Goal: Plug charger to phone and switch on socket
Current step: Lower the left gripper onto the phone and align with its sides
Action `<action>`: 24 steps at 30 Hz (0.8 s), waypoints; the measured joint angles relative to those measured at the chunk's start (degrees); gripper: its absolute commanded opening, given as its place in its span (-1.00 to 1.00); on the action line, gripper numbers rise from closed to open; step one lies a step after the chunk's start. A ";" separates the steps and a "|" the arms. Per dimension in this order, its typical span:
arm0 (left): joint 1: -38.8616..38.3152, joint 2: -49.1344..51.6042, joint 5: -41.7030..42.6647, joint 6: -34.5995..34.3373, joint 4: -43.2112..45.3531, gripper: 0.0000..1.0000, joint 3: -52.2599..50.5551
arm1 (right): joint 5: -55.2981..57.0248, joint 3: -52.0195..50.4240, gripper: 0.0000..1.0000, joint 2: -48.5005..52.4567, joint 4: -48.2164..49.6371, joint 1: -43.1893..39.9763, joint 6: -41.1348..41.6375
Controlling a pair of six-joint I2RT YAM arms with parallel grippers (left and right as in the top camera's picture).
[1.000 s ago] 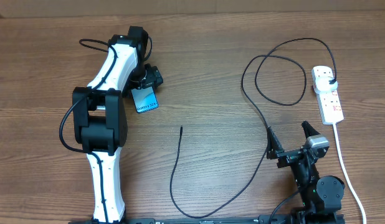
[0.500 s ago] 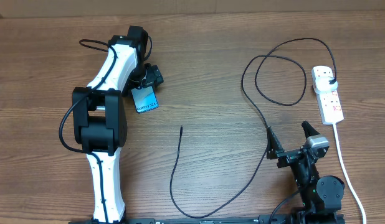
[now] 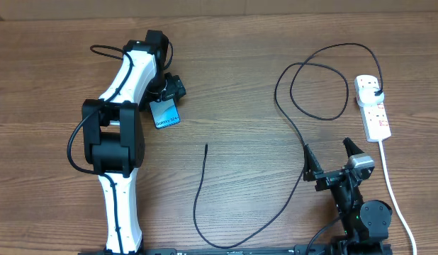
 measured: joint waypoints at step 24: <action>-0.46 -0.02 -0.07 0.00 -0.39 1.00 0.00 | 0.00 0.00 1.00 0.00 -0.02 0.00 0.00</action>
